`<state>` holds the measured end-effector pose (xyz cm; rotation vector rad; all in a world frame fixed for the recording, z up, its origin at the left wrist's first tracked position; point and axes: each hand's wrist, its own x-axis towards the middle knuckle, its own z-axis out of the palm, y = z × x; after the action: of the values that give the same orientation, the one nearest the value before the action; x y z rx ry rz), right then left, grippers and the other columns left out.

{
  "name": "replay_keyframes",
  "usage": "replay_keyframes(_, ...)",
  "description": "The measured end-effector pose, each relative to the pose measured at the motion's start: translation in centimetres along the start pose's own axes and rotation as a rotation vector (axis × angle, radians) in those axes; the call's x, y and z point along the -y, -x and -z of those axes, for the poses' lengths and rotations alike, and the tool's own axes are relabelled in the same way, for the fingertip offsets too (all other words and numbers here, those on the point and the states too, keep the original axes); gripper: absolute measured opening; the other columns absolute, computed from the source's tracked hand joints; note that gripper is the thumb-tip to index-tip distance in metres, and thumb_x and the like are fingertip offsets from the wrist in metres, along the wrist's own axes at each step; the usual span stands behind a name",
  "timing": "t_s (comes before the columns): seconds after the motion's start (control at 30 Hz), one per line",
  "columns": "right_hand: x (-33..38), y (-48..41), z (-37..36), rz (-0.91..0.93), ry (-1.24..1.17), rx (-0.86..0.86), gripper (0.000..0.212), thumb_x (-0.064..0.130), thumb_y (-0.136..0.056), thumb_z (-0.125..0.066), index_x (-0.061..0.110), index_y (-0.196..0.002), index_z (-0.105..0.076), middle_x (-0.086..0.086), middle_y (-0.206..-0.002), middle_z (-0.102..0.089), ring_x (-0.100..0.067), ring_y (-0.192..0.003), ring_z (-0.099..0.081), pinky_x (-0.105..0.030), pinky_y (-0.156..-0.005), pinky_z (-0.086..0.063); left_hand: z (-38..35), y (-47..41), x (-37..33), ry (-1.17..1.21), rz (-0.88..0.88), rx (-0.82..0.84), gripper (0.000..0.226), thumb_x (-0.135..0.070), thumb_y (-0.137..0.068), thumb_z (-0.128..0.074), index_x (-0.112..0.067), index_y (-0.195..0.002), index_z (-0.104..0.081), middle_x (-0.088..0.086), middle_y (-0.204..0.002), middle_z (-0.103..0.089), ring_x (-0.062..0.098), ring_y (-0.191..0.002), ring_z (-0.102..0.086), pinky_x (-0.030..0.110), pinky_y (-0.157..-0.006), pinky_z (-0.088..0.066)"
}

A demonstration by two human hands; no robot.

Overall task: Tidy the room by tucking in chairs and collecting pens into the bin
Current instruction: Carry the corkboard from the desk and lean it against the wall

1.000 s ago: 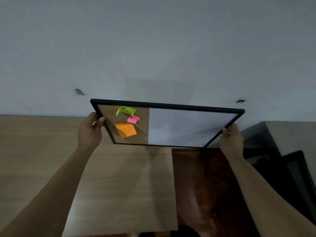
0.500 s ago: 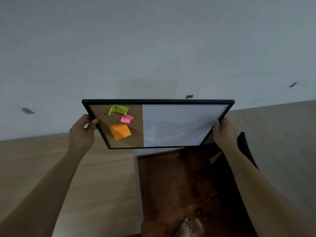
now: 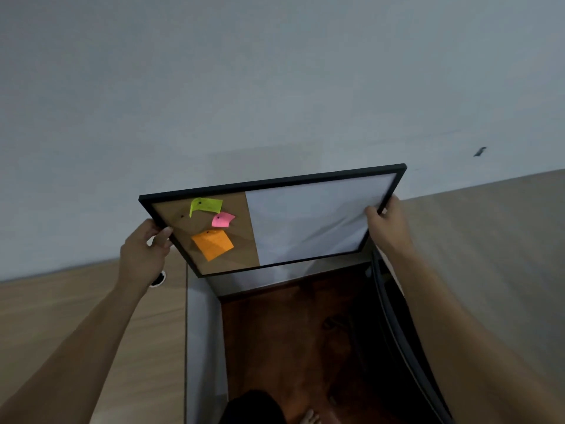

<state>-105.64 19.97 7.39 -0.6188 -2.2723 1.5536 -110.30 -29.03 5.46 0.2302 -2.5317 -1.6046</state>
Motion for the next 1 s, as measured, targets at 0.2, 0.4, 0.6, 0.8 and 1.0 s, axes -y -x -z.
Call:
replay_keyframes(0.2,-2.9,-4.4,1.5,-0.055,-0.032,-0.042,0.037,0.018,-0.097,-0.063,0.016,-0.133,-0.055,-0.002,-0.119,-0.068,-0.007,-0.105,-0.066,-0.025,-0.082,-0.053,-5.8,-2.4,-0.5,-0.017,0.005,0.072,0.012,-0.038,-0.096,-0.065,-0.028,-0.103,-0.068,-0.010,-0.099,-0.075,0.023,-0.101,-0.076,0.060,-0.095,-0.063)
replay_keyframes(0.4,-5.2,-10.2,2.0,-0.124,-0.043,-0.115,0.044,0.021,-0.098,-0.066,0.013,-0.140,-0.053,-0.003,-0.124,-0.067,-0.009,-0.109,-0.065,-0.028,-0.087,-0.050,-12.1,-7.0,-0.7,-0.012,0.001,0.156,0.012,-0.043,-0.096,-0.063,-0.033,-0.099,-0.066,-0.017,-0.093,-0.075,0.034,-0.093,-0.077,0.062,-0.094,-0.063)
replay_keyframes(0.6,-7.7,-15.2,2.3,-0.298,-0.153,-0.176,0.046,0.023,-0.099,-0.069,0.016,-0.142,-0.053,-0.005,-0.132,-0.068,-0.023,-0.116,-0.067,-0.042,-0.099,-0.056,-16.8,-11.5,-1.5,-0.047,-0.009,0.180,0.012,-0.037,-0.100,-0.065,-0.027,-0.096,-0.066,-0.009,-0.085,-0.073,0.031,-0.088,-0.074,0.062,-0.091,-0.063)
replay_keyframes(0.8,-8.6,-17.6,2.3,-0.510,-0.425,-0.162,0.040,0.011,-0.104,-0.062,0.035,-0.135,-0.052,0.009,-0.125,-0.062,-0.026,-0.119,-0.062,-0.046,-0.102,-0.057,-20.4,-13.0,-0.9,-0.038,0.020,0.214,0.011,-0.032,-0.100,-0.066,-0.022,-0.096,-0.066,-0.009,-0.087,-0.073,0.024,-0.083,-0.073,0.063,-0.088,-0.063)
replay_keyframes(1.0,-9.5,-23.2,3.2,-0.518,-0.484,-0.173,0.046,0.008,-0.105,-0.053,0.034,-0.143,-0.050,0.009,-0.131,-0.058,-0.032,-0.131,-0.058,-0.055,-0.110,-0.053,-24.7,-13.5,-0.2,0.031,0.062,0.258,0.014,-0.029,-0.103,-0.068,-0.020,-0.092,-0.066,-0.008,-0.085,-0.072,-0.002,-0.075,-0.069,0.064,-0.090,-0.063)
